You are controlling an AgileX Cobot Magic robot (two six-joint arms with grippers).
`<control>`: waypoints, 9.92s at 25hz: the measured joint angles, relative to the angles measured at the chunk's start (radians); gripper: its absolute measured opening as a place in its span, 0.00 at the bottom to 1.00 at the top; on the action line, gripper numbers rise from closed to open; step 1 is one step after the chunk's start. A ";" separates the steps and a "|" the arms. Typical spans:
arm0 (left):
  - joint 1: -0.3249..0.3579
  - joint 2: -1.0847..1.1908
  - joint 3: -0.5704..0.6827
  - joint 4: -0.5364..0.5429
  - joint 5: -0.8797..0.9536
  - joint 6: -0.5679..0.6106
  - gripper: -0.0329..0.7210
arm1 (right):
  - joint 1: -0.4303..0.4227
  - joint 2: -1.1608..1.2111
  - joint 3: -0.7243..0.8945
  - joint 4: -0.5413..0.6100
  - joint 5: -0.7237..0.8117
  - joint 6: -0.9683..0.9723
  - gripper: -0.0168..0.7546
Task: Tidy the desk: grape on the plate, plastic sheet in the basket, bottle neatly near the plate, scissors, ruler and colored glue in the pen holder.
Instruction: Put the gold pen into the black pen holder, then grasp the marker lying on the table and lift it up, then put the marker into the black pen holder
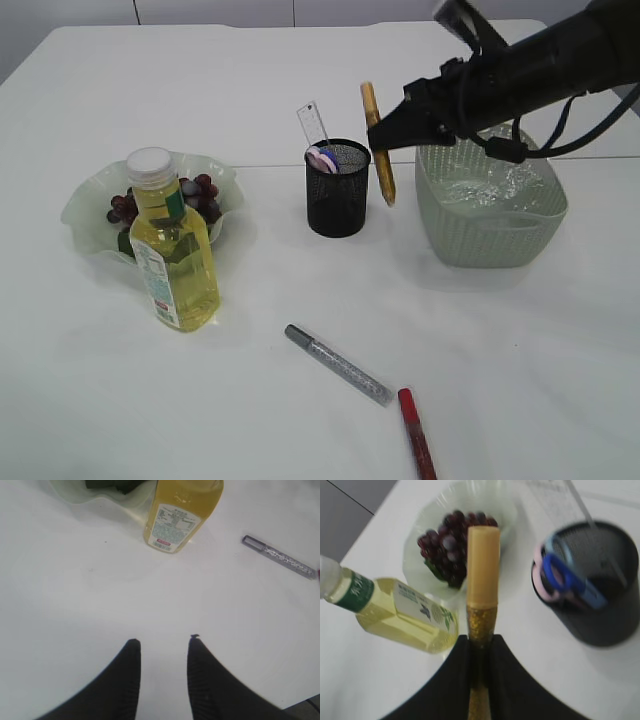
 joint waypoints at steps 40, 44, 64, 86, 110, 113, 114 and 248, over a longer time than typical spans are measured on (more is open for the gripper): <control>0.000 0.000 0.000 -0.003 -0.015 0.000 0.36 | -0.003 0.255 -0.117 0.684 -0.126 -1.066 0.37; 0.000 0.000 0.000 -0.003 -0.015 0.000 0.36 | -0.003 0.243 -0.129 0.649 -0.158 -0.933 0.39; 0.000 0.000 0.000 -0.006 -0.071 0.000 0.36 | 0.196 -0.242 -0.015 -0.742 0.084 0.487 0.40; 0.000 0.000 0.000 -0.008 -0.076 0.000 0.36 | 0.521 0.027 0.015 -0.932 0.124 0.752 0.40; 0.000 0.000 0.000 -0.008 -0.076 0.000 0.36 | 0.523 0.155 0.015 -0.996 -0.005 0.745 0.40; 0.000 0.000 0.000 -0.008 -0.076 0.000 0.36 | 0.523 0.164 0.015 -0.998 -0.007 0.745 0.40; 0.000 0.000 0.000 -0.008 -0.076 0.000 0.36 | 0.523 0.168 0.015 -0.998 -0.011 0.745 0.40; 0.000 0.000 0.000 0.013 0.030 0.000 0.36 | 0.108 -0.125 -0.160 -0.578 0.114 0.489 0.55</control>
